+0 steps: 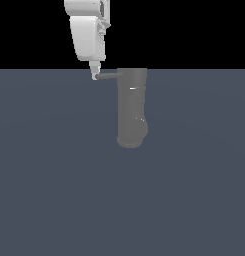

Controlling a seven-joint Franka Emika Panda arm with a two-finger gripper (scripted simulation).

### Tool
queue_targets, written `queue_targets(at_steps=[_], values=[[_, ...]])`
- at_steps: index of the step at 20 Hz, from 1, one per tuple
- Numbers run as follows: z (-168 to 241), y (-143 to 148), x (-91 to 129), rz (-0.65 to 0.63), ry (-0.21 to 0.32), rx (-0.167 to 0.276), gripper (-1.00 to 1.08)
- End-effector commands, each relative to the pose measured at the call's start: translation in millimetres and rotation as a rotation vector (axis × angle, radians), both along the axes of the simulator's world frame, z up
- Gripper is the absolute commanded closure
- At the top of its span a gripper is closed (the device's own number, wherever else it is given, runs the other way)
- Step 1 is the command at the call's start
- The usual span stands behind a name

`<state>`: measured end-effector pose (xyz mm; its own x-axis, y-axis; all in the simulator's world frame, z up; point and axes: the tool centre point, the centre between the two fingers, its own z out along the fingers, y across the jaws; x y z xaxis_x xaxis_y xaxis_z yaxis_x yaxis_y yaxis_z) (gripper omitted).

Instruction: Turn on the faucet by rotating a designated handle.

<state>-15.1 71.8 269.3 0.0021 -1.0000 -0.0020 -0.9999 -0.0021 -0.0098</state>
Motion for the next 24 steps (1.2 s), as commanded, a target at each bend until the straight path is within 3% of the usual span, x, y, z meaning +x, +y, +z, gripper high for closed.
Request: queue_targets(at_steps=[1,18,20,24], values=[[0,-18,-8,-0.019,0.006,-0.003,1.08],[0,-59,-47,-0.024,0.010,-0.002,1.08],[0,-46,-44,-0.004,0.006,-0.003,1.08],[0,-73,-44,-0.008,0.007,-0.003,1.08]])
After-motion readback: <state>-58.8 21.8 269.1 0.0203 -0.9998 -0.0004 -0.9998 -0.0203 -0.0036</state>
